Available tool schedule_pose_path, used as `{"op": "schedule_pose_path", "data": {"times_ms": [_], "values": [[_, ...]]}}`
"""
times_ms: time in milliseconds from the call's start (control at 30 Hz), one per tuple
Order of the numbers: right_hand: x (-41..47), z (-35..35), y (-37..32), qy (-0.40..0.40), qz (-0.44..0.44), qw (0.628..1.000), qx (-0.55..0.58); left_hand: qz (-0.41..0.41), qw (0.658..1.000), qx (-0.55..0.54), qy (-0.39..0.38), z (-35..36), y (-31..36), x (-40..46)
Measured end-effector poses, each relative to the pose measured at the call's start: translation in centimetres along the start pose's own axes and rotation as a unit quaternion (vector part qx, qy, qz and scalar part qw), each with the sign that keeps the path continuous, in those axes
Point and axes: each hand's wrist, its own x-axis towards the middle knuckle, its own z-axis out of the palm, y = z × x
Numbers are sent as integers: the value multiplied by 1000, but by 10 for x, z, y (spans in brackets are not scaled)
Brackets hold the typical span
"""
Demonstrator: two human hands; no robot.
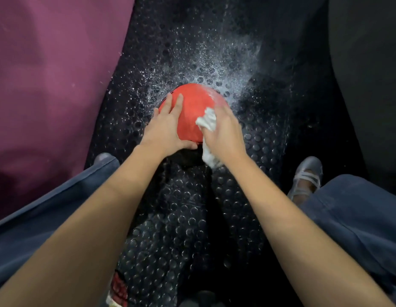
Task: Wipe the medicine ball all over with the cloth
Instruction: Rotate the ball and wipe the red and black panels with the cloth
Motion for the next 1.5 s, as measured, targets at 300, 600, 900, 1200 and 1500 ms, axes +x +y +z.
{"op": "schedule_pose_path", "data": {"times_ms": [300, 600, 900, 1200, 1500], "values": [[4, -4, 11, 10, -1, 1000, -24, -32, 999, -9, 6, -12, 15, 18], [44, -1, -10, -9, -67, 993, -93, -57, 998, -11, 5, -10, 15, 11], [52, -4, -22, 11, -76, 992, -98, -55, 998, 2, 16, -1, 26, 2], [29, -2, 1, 16, -73, 993, -91, -60, 998, -4, 8, -6, 22, 6], [5, -1, 15, 7, -12, 1000, 7, -61, 998, -29, -7, -11, 14, 7]]}}
